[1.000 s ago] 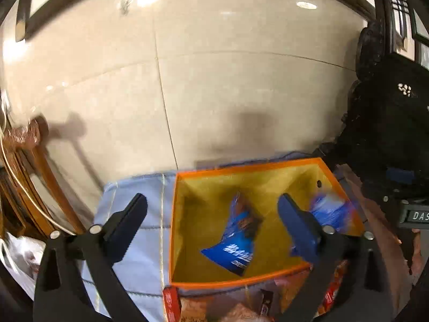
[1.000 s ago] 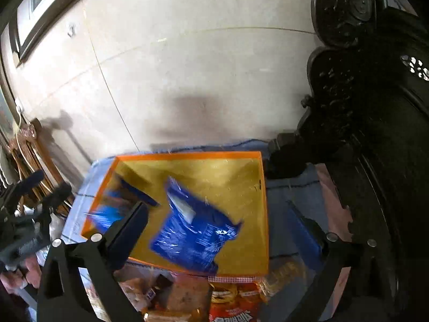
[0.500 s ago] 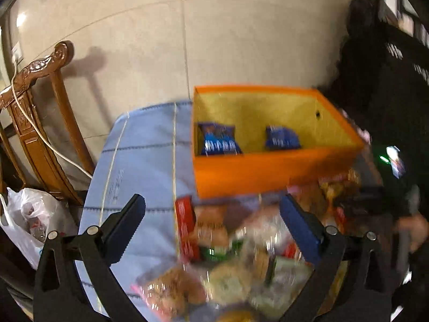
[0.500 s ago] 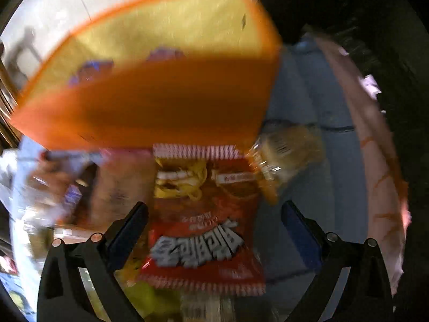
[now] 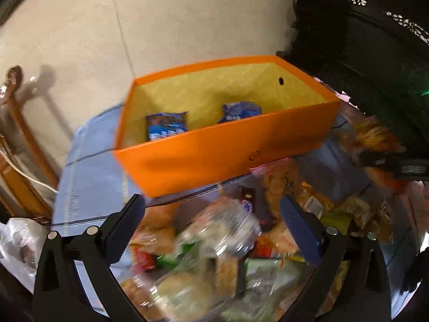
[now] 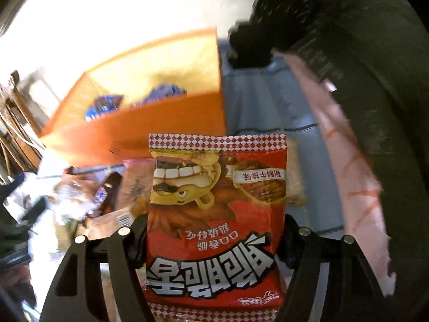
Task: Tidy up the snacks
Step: 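Grasp the red snack bag from the pile with the right gripper, then lift the red bag with the right gripper while the left grasps a clear bun bag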
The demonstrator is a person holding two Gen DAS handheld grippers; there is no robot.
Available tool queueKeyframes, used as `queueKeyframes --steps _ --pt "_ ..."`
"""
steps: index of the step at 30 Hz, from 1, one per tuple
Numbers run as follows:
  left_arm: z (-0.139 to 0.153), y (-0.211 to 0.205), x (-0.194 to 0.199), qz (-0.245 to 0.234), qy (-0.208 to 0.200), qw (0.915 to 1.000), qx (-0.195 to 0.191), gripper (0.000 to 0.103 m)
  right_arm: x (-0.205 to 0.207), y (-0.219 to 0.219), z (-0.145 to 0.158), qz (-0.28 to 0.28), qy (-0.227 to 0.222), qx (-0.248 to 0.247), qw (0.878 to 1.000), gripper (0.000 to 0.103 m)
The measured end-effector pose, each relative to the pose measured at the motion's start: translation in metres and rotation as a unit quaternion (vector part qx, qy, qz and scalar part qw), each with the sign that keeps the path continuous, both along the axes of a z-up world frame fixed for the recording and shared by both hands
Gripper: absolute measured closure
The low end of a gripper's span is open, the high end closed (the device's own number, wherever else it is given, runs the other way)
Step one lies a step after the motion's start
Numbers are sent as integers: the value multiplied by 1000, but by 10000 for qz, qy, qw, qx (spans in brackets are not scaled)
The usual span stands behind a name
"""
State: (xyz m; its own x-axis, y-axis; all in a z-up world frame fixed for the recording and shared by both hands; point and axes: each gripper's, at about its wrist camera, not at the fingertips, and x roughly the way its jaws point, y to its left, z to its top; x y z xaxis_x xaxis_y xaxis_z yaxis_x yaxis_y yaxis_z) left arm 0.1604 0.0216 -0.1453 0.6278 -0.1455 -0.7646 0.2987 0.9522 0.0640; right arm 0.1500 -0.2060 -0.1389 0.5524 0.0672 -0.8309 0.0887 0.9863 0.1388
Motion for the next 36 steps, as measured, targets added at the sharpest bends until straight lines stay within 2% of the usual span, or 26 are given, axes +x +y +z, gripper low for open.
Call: queueKeyframes --steps 1,2,3,4,6,10,13,15,19,21,24,27,31,34,36 --pt "-11 -4 8 -84 227 9997 -95 4 -2 0 6 -1 -49 5 10000 31" --pt "-20 -7 13 -142 372 9991 -143 13 -14 -6 16 -20 -130 -25 9999 31" --pt "-32 -9 18 -161 558 9983 -93 65 -19 -6 23 -35 -193 -66 9998 31" --pt "-48 -14 25 -149 797 9966 169 65 -18 -11 34 -61 -244 -76 9997 31" --pt "-52 -16 24 -136 660 9972 336 69 -22 -14 44 -87 -353 -53 9993 31" --pt "-43 -10 21 -103 868 9961 133 74 -26 -24 55 -121 -440 18 9990 31" --pt "-29 -3 14 -85 1001 9947 -215 76 -33 -24 62 -60 -536 171 9984 31" --pt "-18 1 6 -99 971 9948 -297 77 -35 -21 71 12 -650 188 9977 31" --pt "12 7 -5 48 943 9955 -61 79 -41 -13 92 126 -932 241 9953 31" --pt "34 16 -11 253 878 9958 -115 81 -37 -8 104 212 -1086 205 9936 31" --pt "69 32 -19 375 627 9964 -425 81 -17 0 123 364 -1288 69 9910 31" --pt "96 47 -22 573 374 9967 -430 81 18 15 145 613 -1520 -38 9865 31" --pt "113 62 -22 844 198 9948 -543 81 72 32 160 751 -1568 39 9848 32" --pt "121 72 -21 943 122 9927 -746 81 104 40 158 790 -1441 137 9863 32" --pt "123 72 -22 920 80 9930 -731 81 115 43 153 785 -1361 104 9875 32"
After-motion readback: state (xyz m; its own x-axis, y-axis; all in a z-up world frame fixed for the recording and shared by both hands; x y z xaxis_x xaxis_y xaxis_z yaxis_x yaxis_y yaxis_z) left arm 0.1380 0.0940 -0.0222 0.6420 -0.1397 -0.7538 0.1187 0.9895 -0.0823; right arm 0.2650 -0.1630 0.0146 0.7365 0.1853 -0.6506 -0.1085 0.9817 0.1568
